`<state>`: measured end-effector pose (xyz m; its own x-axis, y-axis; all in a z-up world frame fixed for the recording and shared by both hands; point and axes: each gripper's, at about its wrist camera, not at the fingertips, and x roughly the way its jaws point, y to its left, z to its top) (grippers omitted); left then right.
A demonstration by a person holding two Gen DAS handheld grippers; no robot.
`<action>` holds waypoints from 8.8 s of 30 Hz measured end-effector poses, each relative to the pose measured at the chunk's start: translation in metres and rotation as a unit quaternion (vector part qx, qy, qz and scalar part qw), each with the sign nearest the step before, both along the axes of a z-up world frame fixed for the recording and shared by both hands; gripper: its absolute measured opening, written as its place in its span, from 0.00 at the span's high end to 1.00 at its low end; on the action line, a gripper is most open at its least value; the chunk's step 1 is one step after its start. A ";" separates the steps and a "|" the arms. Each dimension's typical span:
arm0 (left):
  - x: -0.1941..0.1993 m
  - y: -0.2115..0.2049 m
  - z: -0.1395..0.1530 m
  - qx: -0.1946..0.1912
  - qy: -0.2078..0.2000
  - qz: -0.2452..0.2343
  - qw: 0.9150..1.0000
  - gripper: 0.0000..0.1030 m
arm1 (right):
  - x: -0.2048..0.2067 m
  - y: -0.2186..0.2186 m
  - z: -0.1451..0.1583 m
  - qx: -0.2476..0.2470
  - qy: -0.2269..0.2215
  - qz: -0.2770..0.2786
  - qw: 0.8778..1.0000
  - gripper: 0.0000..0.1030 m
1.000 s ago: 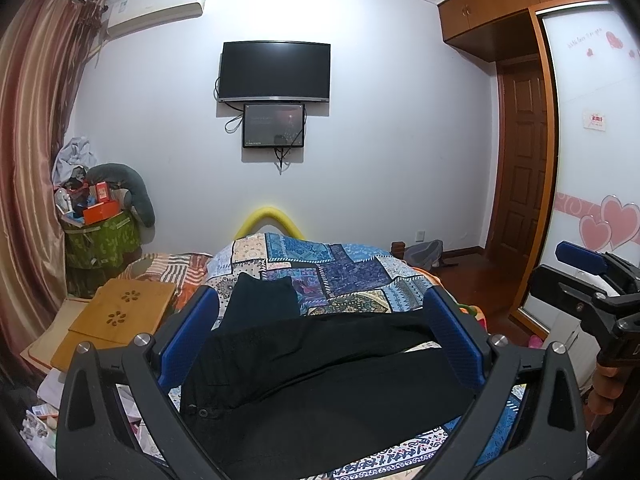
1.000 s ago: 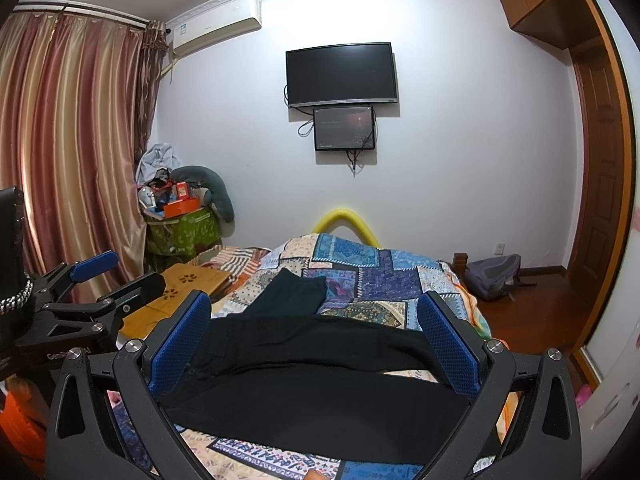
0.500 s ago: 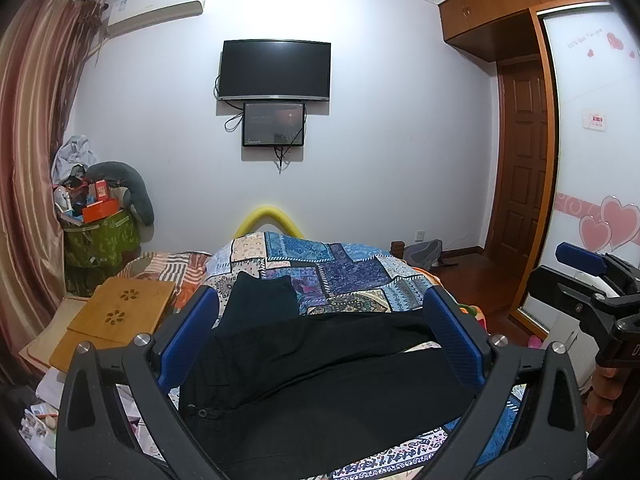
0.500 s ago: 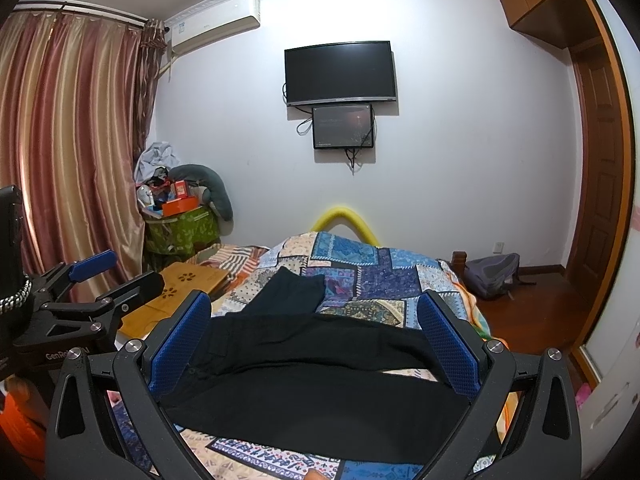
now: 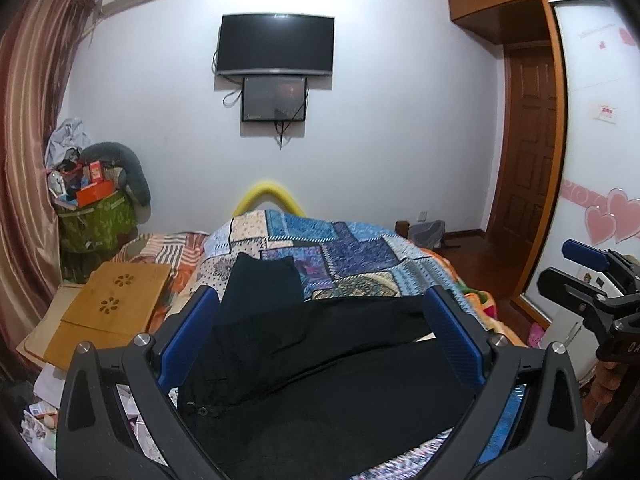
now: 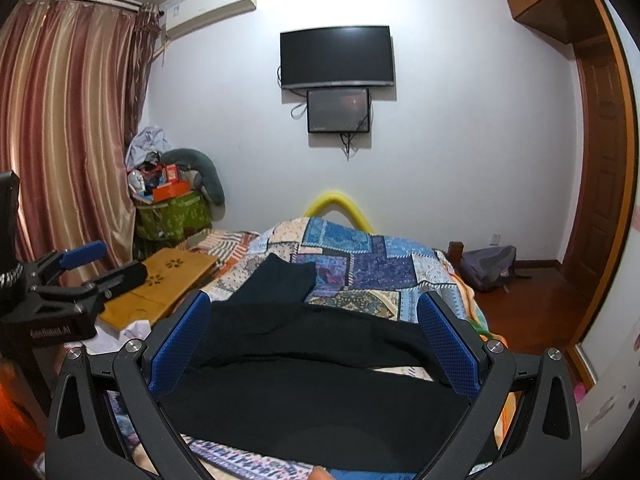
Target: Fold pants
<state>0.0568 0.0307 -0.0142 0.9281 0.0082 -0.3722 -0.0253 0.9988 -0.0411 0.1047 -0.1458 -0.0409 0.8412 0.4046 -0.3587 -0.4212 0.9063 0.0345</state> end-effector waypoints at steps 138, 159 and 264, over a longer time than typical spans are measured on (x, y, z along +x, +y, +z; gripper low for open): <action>0.030 0.217 -0.142 -0.002 0.195 0.177 0.965 0.96 | 0.051 0.021 -0.103 -0.105 0.176 0.172 0.963 0.97; 0.064 0.167 -0.175 -0.016 0.271 0.097 0.958 0.81 | 0.038 -0.021 -0.095 -0.088 0.195 0.102 0.972 0.64; 0.119 0.229 -0.296 -0.066 0.377 0.129 0.915 0.26 | 0.188 0.213 -0.186 -0.210 0.313 0.295 0.878 0.34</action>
<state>0.1758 0.2598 -0.3106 0.3809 0.0993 -0.9193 -0.3300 0.9433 -0.0348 0.2925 0.0676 -0.2273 0.1148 0.4258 -0.8975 -0.8393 0.5248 0.1416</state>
